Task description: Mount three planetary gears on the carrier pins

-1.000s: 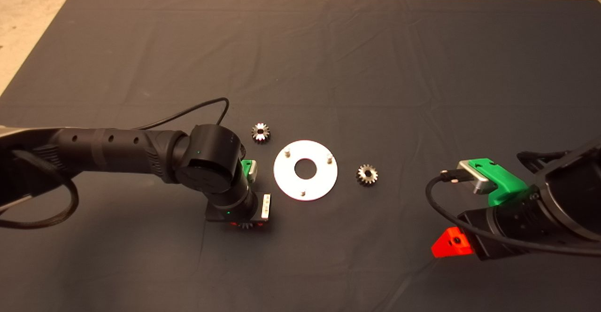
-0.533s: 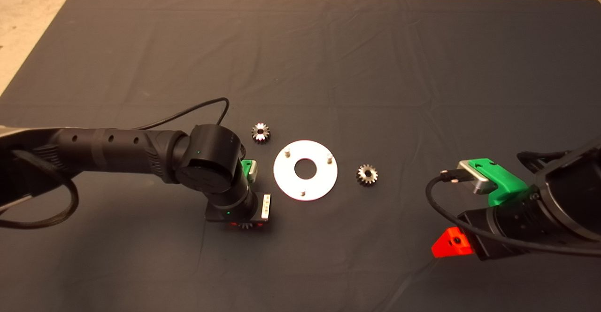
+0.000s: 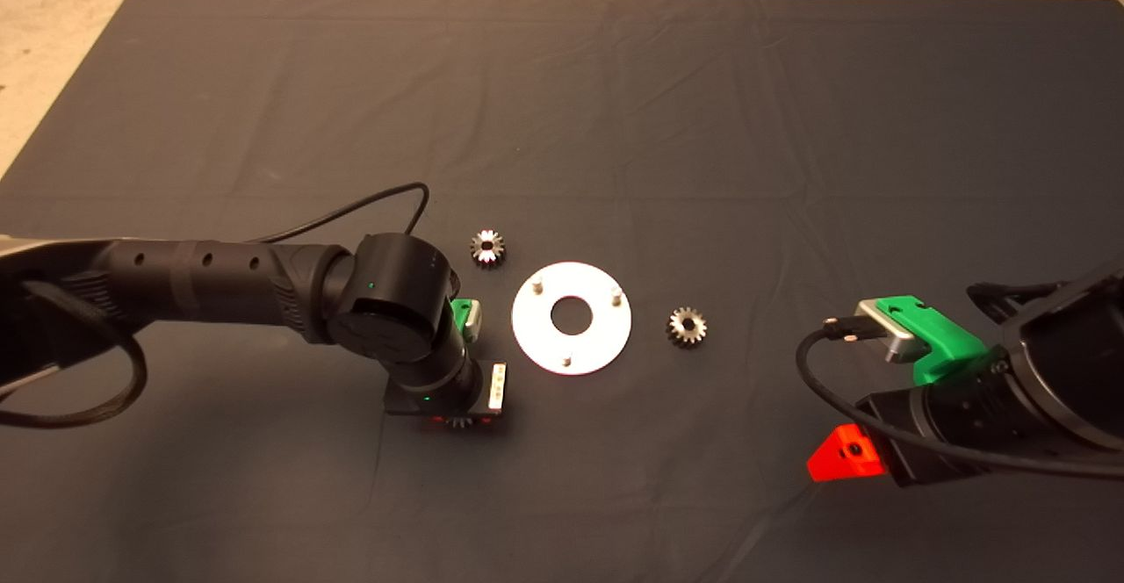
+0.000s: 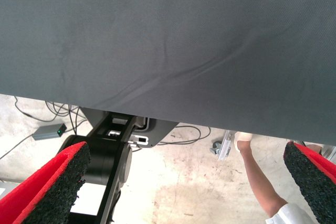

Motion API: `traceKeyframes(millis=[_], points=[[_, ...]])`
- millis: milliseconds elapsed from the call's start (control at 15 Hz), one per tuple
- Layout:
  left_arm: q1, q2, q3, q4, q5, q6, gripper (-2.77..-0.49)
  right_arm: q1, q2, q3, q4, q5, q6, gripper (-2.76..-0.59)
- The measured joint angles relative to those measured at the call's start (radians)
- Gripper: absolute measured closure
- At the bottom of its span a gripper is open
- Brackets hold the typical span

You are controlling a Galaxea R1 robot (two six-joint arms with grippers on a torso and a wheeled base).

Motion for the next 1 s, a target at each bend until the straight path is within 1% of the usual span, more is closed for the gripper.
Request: traceKeyframes(millis=[200,333,400,467,533,733,800,867,1000], points=[[0.0,0.0,0.008,0.002,0.001,0.0,-0.9,0.0,-0.004,0.0,0.0,0.0,0.0,-2.76],[0.0,0.001,0.023,0.009,-0.011,0.001,-0.89,0.0,-0.015,0.0,0.0,0.0,0.0,-2.76],[-0.002,0.001,0.032,0.007,-0.013,0.001,-0.89,-0.001,-0.026,0.0,0.0,0.0,0.0,-2.76],[-0.01,0.003,0.043,0.001,-0.013,0.001,-0.89,-0.002,-0.04,0.0,0.0,0.0,0.0,-2.76],[-0.024,0.005,0.052,-0.004,-0.015,0.001,-0.89,-0.002,-0.054,0.0,0.0,0.0,0.0,-2.76],[-0.081,0.016,0.063,-0.018,-0.015,-0.001,-0.89,-0.002,-0.076,0.0,0.0,0.0,0.0,-2.76],[-0.097,0.025,0.063,-0.024,-0.015,-0.001,-0.89,-0.002,-0.08,0.0,0.0,0.0,0.0,-2.76],[-0.114,0.036,0.063,-0.037,-0.013,-0.002,-0.89,-0.002,-0.085,0.0,0.0,0.0,-0.001,-2.76],[-0.128,0.072,0.063,-0.048,-0.012,-0.002,-0.89,-0.003,-0.087,0.0,0.0,0.0,-0.001,-2.76]])
